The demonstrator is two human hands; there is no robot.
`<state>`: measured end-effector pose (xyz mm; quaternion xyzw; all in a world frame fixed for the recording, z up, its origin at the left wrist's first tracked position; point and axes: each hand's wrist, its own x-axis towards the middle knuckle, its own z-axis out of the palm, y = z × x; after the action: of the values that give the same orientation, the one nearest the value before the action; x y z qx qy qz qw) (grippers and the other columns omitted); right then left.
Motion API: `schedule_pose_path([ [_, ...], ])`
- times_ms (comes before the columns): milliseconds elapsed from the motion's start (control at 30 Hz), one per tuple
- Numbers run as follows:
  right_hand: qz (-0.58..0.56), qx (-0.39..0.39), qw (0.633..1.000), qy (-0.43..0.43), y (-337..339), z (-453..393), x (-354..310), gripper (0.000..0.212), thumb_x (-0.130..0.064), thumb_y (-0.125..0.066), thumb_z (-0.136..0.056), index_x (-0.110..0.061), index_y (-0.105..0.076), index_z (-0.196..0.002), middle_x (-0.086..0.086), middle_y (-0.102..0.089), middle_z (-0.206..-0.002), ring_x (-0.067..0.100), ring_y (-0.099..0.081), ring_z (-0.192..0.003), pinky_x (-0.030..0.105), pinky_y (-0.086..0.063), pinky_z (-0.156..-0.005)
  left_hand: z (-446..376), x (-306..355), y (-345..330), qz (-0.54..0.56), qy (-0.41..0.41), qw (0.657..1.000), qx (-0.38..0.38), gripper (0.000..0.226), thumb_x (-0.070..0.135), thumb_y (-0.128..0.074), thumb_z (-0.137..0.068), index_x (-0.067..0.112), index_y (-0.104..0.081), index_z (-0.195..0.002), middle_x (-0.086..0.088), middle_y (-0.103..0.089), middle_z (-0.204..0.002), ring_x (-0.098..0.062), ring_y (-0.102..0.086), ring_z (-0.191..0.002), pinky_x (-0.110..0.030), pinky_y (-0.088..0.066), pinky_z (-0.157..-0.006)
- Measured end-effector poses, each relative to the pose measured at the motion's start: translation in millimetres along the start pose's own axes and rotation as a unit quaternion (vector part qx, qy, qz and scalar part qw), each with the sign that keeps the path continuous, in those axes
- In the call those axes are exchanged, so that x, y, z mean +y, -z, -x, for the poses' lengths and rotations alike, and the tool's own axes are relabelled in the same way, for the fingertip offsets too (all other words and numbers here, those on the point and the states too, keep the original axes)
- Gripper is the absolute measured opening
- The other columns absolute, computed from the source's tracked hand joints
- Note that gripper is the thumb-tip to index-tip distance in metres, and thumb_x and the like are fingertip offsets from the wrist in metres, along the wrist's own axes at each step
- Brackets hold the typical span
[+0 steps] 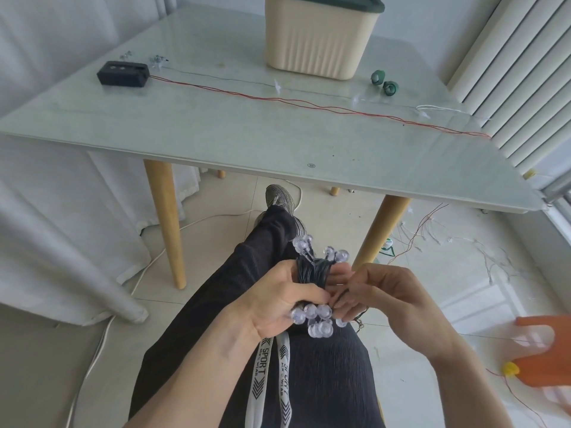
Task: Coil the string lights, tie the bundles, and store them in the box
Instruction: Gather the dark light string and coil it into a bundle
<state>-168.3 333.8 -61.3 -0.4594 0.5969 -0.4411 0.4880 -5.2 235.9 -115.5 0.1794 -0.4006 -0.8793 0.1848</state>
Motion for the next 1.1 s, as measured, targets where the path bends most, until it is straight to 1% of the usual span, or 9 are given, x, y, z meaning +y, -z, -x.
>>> schedule_pose_path([
  [200, 0.187, 0.039, 0.981, 0.029, -3.9, 1.6, 2.4, 0.024, -0.01, -0.063, -0.095, -0.017, -0.071, -0.073, -0.001, -0.069, -0.069, 0.015, -0.062, -0.056, 0.023, -0.048, -0.057, 1.8, 0.8, -3.8, -0.005, 0.026, 0.999, -0.038, 0.031, -0.012, -0.052, -0.084, -0.025, -0.052, -0.112, -0.03, -0.062, -0.109, -0.036, -0.068, -0.097, -0.041, -0.056, -0.089],
  [333, 0.302, 0.115, 0.941, 0.104, -5.3, -2.5, 2.1, 0.02, -0.021, -0.077, -0.084, -0.036, -0.076, -0.071, -0.011, -0.056, -0.076, 0.011, -0.056, -0.066, 0.012, -0.041, -0.061, 1.7, 3.0, -4.1, -0.003, 0.042, 0.999, -0.024, 0.037, -0.003, -0.052, -0.085, -0.028, -0.05, -0.112, -0.037, -0.06, -0.108, -0.049, -0.06, -0.102, -0.045, -0.059, -0.083],
  [567, 0.244, 0.191, 0.946, 0.09, -11.9, -7.8, 6.5, 0.024, -0.024, -0.091, -0.067, -0.02, -0.068, -0.065, -0.014, -0.064, -0.061, 0.003, -0.057, -0.051, 0.009, -0.039, -0.05, 5.4, 4.1, -5.2, -0.119, 0.052, 0.991, -0.032, 0.042, 0.024, -0.054, -0.099, -0.014, -0.062, -0.116, -0.018, -0.072, -0.09, -0.022, -0.068, -0.061, -0.028, -0.051, -0.058],
  [667, 0.221, 0.146, 0.963, 0.048, -5.7, -8.8, 13.5, 0.038, -0.053, -0.084, -0.063, -0.022, -0.062, -0.062, -0.01, -0.061, -0.053, 0.003, -0.05, -0.047, 0.014, -0.038, -0.05, 9.1, 12.9, -5.9, -0.193, 0.024, 0.979, -0.067, 0.034, 0.026, -0.05, -0.101, 0.008, -0.078, -0.093, -0.014, -0.069, -0.07, -0.023, -0.067, -0.067, -0.049, -0.049, -0.095],
  [700, 0.217, 0.118, 0.968, 0.043, -3.3, -8.3, 15.6, 0.043, -0.06, -0.08, -0.064, -0.022, -0.061, -0.061, -0.007, -0.062, -0.054, 0.004, -0.051, -0.049, 0.018, -0.04, -0.051, 10.7, 15.6, -8.0, -0.217, 0.017, 0.972, -0.086, 0.039, 0.026, -0.048, -0.1, 0.014, -0.078, -0.078, -0.017, -0.07, -0.072, -0.016, -0.068, -0.069, -0.044, -0.044, -0.105],
  [767, 0.206, 0.069, 0.976, 0.035, 1.8, -7.1, 18.9, 0.05, -0.07, -0.076, -0.068, -0.022, -0.062, -0.063, -0.002, -0.066, -0.058, 0.009, -0.057, -0.053, 0.026, -0.045, -0.056, 12.8, 17.6, -9.2, -0.23, 0.019, 0.967, -0.112, 0.046, 0.032, -0.047, -0.097, 0.014, -0.07, -0.062, -0.029, -0.07, -0.087, -0.005, -0.067, -0.07, -0.027, -0.046, -0.095],
  [867, 0.153, 0.026, 0.988, 0.019, 9.7, -4.0, 21.0, 0.057, -0.079, -0.071, -0.066, -0.022, -0.065, -0.066, 0.001, -0.067, -0.062, 0.015, -0.061, -0.057, 0.031, -0.048, -0.063, 13.4, 16.1, 0.0, -0.147, 0.018, 0.986, -0.081, 0.04, 0.029, -0.05, -0.095, 0.008, -0.07, -0.069, -0.009, -0.07, -0.065, -0.011, -0.067, -0.062, -0.025, -0.051, -0.071],
  [1000, 0.071, -0.014, 0.997, 0.013, 3.7, -4.0, 27.1, 0.048, -0.065, -0.08, -0.069, -0.019, -0.067, -0.074, 0.004, -0.066, -0.067, 0.019, -0.059, -0.064, 0.039, -0.046, -0.065, 14.2, 19.0, 3.4, 0.009, 0.008, 1.0, -0.011, 0.034, 0.027, -0.049, -0.095, 0.009, -0.071, -0.076, -0.006, -0.067, -0.058, -0.02, -0.067, -0.054, -0.026, -0.052, -0.055],
  [1100, -0.006, -0.015, 0.999, 0.028, -9.2, -7.4, 28.2, 0.05, -0.047, -0.08, -0.078, 0.0, -0.063, -0.08, 0.007, -0.064, -0.064, 0.017, -0.058, -0.058, 0.027, -0.05, -0.058, 12.1, 17.0, -3.6, 0.02, 0.023, 0.999, -0.011, 0.039, 0.025, -0.043, -0.097, 0.006, -0.067, -0.074, -0.014, -0.07, -0.065, -0.028, -0.071, -0.061, -0.028, -0.055, -0.055],
])
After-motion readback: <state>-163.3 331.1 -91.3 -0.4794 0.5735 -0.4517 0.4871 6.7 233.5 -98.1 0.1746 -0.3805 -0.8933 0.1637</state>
